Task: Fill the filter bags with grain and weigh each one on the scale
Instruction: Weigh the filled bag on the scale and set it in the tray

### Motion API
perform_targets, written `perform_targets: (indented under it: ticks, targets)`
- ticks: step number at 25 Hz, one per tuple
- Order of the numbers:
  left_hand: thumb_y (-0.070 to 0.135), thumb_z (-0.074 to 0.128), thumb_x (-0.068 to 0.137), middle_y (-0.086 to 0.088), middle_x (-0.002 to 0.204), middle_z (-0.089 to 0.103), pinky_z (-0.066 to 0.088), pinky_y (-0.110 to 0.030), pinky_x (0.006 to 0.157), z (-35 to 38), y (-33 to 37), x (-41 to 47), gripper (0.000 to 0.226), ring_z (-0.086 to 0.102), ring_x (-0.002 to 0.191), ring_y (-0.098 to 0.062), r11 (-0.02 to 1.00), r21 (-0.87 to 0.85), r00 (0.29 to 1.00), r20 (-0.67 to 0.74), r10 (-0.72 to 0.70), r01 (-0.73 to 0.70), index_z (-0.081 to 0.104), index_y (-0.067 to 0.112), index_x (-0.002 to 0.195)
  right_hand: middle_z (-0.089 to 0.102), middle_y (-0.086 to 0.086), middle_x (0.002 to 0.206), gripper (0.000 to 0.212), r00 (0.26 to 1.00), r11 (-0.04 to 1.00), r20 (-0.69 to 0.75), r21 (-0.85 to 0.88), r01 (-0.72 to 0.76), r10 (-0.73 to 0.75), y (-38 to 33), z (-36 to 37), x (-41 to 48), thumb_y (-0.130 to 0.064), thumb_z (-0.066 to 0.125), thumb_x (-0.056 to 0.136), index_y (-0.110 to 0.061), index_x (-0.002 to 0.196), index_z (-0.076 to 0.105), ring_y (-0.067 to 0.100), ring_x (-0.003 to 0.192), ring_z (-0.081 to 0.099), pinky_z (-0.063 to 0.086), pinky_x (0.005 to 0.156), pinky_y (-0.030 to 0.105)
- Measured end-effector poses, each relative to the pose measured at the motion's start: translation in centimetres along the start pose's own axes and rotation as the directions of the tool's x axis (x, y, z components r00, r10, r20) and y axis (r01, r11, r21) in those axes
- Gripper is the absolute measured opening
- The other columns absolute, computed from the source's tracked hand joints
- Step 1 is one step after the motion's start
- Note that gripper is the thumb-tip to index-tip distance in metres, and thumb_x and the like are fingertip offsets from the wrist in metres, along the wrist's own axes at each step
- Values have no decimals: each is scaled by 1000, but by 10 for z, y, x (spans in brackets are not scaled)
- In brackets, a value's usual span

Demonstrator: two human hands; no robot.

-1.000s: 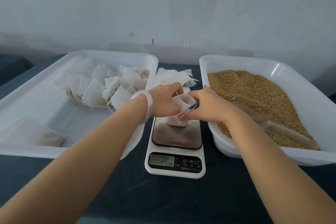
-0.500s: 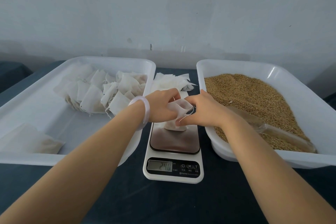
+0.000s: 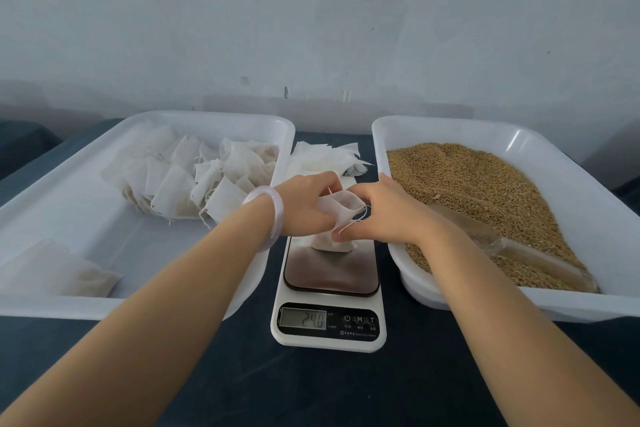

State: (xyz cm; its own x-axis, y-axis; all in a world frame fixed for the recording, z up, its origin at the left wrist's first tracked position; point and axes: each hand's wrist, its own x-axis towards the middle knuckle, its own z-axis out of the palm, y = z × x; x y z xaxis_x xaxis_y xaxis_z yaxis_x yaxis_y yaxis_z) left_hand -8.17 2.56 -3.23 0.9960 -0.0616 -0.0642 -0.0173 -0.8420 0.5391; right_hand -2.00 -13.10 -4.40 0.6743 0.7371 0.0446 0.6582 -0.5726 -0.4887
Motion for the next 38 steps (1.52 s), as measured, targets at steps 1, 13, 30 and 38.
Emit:
perform_targets:
  ticks: [1, 13, 30, 38]
  targets:
    - [22, 57, 82, 15, 80, 51, 35, -22, 59, 0, 0, 0, 19, 49, 72, -4, 1000, 2, 1000, 0, 5, -5, 42, 33, 87, 55, -13, 70, 40, 1000, 1000, 1, 5, 0, 0, 0, 0, 0, -53, 75, 67, -31, 98, 65, 17, 97, 44, 18, 103, 26]
    - [19, 59, 78, 14, 77, 53, 40, -24, 63, 2, -6, 2, 22, 53, 75, -13, 1000, 27, 998, -67, 16, -15, 44, 35, 80, 56, -6, 71, 16, 998, 1000, -55, -4, -14, 14, 1, -2, 0, -28, 76, 75, -17, 78, 64, 4, 71, 50, 34, 53, 16]
    - [6, 63, 75, -7, 69, 55, 56, -33, 60, -68, -69, -28, 2, 54, 64, -20, 781, -607, 737, -460, -495, 145, 63, 5, 77, 64, -27, 89, 10, 986, 982, -160, 173, 80, -52, -14, 1, 1, -40, 68, 80, -42, 86, 61, -12, 94, 54, 36, 73, 3]
    - [13, 47, 94, -15, 115, 61, 51, -32, 85, -33, -93, -15, 15, 60, 108, -29, 654, -598, 705, -197, -681, 464, 56, 9, 106, 64, -5, 93, 20, 973, 973, -33, -35, 228, -229, -96, 28, 48, -20, 47, 93, -18, 92, 67, 11, 93, 55, 42, 85, 23]
